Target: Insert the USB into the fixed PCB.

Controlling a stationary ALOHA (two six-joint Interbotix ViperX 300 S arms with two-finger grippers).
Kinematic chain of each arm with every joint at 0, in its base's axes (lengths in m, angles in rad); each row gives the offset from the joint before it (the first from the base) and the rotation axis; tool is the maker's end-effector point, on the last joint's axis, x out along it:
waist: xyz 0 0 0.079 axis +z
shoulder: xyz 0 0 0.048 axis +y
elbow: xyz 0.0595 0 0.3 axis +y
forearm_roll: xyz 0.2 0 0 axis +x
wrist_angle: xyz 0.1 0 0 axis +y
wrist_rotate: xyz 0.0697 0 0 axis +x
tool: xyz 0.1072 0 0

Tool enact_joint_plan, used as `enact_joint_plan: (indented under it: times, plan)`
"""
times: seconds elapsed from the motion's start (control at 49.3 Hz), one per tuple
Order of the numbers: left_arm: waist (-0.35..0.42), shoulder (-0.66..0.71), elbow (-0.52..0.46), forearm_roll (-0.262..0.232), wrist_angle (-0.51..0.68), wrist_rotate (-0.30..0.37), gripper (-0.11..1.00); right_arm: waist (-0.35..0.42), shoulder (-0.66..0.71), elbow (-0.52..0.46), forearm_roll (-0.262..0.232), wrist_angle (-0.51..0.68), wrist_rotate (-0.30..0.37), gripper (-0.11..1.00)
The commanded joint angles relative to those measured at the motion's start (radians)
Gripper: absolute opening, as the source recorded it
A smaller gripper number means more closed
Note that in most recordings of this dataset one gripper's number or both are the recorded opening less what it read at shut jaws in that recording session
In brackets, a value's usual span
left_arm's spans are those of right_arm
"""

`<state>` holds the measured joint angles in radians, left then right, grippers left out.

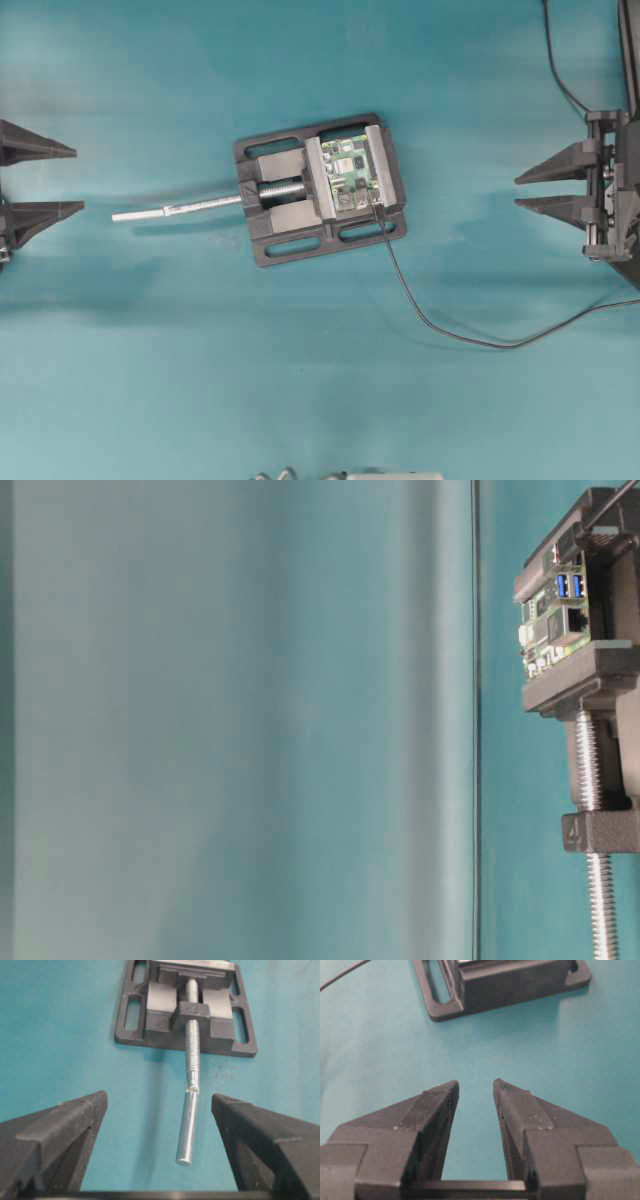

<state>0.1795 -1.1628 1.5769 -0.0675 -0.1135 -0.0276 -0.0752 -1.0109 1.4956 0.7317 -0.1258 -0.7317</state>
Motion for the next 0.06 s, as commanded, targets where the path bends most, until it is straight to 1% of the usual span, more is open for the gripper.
enact_joint_plan:
  times: [0.0,0.041]
  plan:
    - [0.002,0.006,-0.012,0.003,-0.008,-0.009,1.00,-0.002,0.005,-0.015,-0.002,-0.006,-0.002,0.40]
    - [0.002,0.006,-0.012,0.003,-0.008,-0.009,1.00,-0.002,0.005,-0.015,0.000,-0.006,-0.002,0.40]
